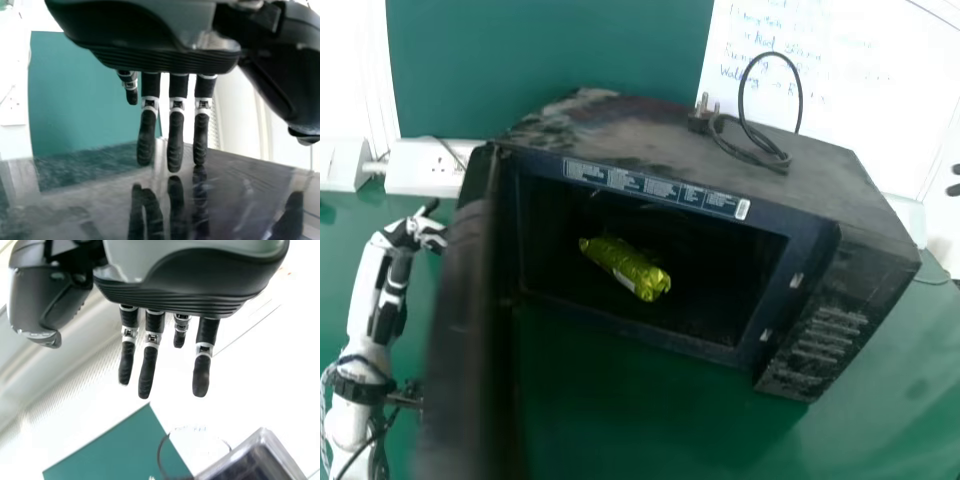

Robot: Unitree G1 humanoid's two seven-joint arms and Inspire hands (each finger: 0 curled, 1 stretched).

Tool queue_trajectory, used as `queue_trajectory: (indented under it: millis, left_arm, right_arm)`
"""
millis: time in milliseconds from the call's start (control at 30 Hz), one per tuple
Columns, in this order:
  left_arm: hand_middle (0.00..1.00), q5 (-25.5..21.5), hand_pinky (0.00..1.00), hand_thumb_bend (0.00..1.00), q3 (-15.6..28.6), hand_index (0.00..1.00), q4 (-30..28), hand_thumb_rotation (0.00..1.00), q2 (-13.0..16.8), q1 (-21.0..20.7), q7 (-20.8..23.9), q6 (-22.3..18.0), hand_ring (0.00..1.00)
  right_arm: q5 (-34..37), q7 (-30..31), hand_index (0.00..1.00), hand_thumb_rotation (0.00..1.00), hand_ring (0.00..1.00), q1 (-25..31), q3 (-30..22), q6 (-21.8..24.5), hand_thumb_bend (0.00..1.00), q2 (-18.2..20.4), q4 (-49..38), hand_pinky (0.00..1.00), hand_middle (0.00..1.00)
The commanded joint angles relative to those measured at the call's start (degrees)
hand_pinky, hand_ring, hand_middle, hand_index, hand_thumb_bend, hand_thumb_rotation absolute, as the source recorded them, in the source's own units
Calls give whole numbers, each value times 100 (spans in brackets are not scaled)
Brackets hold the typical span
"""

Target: Put biscuit inside oven

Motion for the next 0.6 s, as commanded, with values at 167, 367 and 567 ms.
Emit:
queue_trajectory:
  millis: [167,367,567]
  left_arm:
    - [34,418,21,51,-430,48,-904,6,13,212,-41,455,27]
    - [33,490,21,51,-681,48,-857,5,164,262,-313,352,26]
    - [35,370,23,52,-760,48,-484,6,249,214,-567,96,28]
  right_arm:
    - [-127,-535,61,50,37,76,101,180,78,-171,217,24,51]
    - [-348,-864,60,50,36,229,443,-68,80,115,194,24,49]
    - [-596,-1257,59,43,36,440,855,-432,76,386,200,22,49]
